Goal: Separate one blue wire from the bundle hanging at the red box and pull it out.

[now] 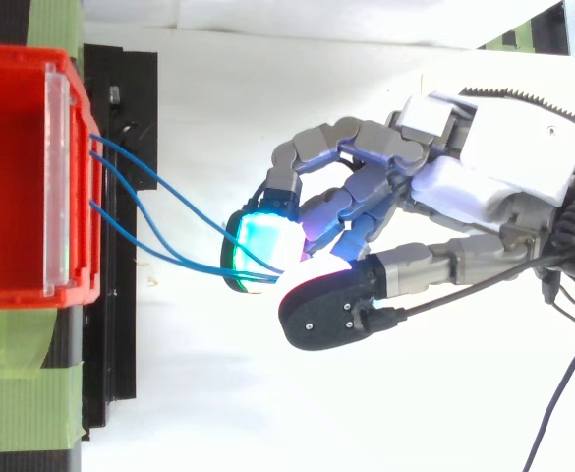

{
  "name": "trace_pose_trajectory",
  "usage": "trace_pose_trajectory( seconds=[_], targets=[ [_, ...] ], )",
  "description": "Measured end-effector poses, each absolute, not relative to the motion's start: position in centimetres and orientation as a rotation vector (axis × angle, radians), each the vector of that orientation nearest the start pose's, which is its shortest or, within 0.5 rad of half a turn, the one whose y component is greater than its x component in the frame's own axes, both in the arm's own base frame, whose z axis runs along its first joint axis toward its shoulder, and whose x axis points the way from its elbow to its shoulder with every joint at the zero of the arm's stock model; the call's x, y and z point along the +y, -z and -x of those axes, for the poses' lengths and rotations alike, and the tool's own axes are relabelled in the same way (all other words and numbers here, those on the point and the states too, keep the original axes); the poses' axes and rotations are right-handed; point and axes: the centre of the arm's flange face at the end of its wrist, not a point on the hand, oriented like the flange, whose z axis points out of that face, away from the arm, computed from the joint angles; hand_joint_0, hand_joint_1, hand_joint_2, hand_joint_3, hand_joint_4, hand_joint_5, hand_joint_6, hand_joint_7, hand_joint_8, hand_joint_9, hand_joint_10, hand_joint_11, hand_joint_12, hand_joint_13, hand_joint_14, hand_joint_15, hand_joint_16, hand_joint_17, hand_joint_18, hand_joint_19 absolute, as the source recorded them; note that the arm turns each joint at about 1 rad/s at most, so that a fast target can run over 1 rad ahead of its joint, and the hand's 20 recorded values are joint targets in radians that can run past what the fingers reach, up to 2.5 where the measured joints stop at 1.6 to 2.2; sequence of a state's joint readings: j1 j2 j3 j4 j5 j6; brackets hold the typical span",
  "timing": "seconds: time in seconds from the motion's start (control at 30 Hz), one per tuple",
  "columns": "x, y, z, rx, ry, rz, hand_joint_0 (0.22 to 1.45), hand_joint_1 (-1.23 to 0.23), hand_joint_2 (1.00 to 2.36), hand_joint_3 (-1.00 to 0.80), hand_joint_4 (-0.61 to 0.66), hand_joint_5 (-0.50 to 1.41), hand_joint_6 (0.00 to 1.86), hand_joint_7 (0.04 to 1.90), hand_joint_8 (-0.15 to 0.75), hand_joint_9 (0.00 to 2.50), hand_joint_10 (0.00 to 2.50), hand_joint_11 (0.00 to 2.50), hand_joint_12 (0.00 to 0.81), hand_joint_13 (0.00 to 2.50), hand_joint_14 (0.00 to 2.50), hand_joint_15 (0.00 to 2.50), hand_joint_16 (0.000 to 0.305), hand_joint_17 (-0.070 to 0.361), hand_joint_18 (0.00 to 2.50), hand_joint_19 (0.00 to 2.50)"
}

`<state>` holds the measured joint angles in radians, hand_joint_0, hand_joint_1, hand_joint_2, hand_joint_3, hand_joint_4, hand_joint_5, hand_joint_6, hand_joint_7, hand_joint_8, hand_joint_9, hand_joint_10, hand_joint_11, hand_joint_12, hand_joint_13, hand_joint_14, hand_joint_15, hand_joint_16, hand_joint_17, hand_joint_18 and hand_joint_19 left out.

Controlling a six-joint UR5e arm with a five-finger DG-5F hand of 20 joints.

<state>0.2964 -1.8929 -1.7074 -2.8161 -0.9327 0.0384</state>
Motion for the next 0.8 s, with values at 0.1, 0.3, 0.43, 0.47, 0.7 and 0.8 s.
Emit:
trace_pose_trajectory(
  seconds=[0.1,0.3,0.43,0.47,0.7,0.8],
  targets=[
    [-2.30,-28.25,-58.44,1.040,-0.880,-1.417,0.57,-0.70,1.02,-0.32,0.24,-0.23,0.87,1.08,0.345,0.95,0.02,1.07,0.332,1.36,0.01,1.45,0.057,0.128,0.59,0.42],
    [-2.30,-28.25,-58.44,1.039,-0.881,-1.417,0.56,-0.67,1.02,-0.32,0.25,-0.22,0.87,1.08,0.348,0.96,0.02,1.08,0.337,1.37,0.01,1.46,0.057,0.129,0.59,0.44],
    [-2.31,-28.24,-58.44,1.040,-0.880,-1.417,0.55,-0.63,1.01,-0.33,0.24,-0.22,0.87,1.07,0.352,0.96,0.02,1.07,0.350,1.37,0.01,1.46,0.058,0.130,0.59,0.43],
    [-2.31,-28.24,-58.43,1.040,-0.880,-1.417,0.55,-0.61,1.01,-0.33,0.24,-0.22,0.87,1.07,0.352,0.96,0.02,1.07,0.352,1.37,0.01,1.46,0.058,0.131,0.59,0.43],
    [-2.31,-28.24,-58.43,1.040,-0.880,-1.417,0.59,-0.69,1.02,-0.27,0.24,-0.22,0.87,1.09,0.343,0.95,0.02,1.07,0.331,1.36,0.01,1.45,0.056,0.126,0.59,0.43],
    [-2.32,-28.24,-58.43,1.040,-0.880,-1.417,0.61,-0.72,1.02,-0.23,0.24,-0.22,0.87,1.09,0.341,0.95,0.02,1.07,0.331,1.36,0.01,1.46,0.056,0.125,0.60,0.43]
  ],
)
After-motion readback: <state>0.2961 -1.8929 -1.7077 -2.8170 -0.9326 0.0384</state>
